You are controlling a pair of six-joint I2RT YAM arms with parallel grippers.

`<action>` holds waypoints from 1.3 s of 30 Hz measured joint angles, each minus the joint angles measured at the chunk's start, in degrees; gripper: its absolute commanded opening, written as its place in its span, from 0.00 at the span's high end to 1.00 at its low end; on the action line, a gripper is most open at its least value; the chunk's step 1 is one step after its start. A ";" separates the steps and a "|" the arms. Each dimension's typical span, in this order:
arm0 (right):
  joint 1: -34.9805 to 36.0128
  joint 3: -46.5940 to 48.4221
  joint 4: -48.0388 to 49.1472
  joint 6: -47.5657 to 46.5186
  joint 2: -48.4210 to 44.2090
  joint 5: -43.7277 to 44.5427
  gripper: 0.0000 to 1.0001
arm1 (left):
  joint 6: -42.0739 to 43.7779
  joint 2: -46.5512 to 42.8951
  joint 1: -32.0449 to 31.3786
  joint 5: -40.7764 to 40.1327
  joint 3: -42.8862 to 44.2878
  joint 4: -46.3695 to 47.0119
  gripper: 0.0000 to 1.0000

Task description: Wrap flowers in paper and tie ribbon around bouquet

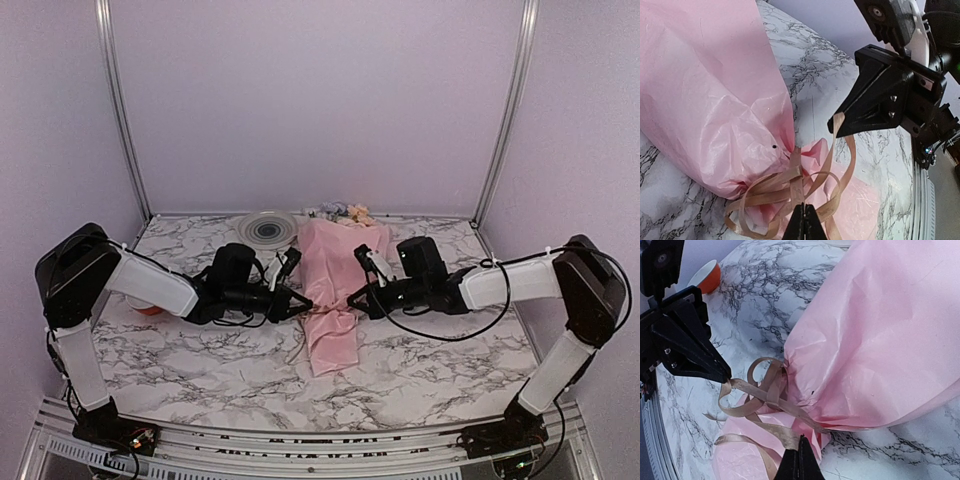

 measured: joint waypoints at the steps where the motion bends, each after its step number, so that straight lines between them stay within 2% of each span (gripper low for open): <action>1: -0.52 0.00 -0.44 0.07 -0.59 0.39 1.00 | 0.07 0.00 -0.09 0.04 0.17 -0.02 1.00; 11: -5.88 0.07 -4.31 2.16 -3.19 1.46 1.00 | 2.27 0.00 -0.79 1.01 7.50 -0.52 1.00; 20: -6.01 0.17 -3.89 3.30 -1.53 -1.11 1.00 | 7.43 -0.04 -6.08 0.33 3.56 -6.51 1.00; 31: -2.89 0.17 -4.96 2.08 1.46 -6.91 1.00 | 9.53 -0.02 -5.99 -3.04 1.79 -8.59 1.00; 36: -2.19 0.17 -4.94 1.86 1.46 -9.05 1.00 | 10.19 -0.04 -5.99 -3.87 1.33 -9.66 0.91; 39: -2.19 0.31 -4.87 1.97 1.62 -9.70 1.00 | 10.49 -0.07 -5.99 -4.35 1.31 -9.92 0.80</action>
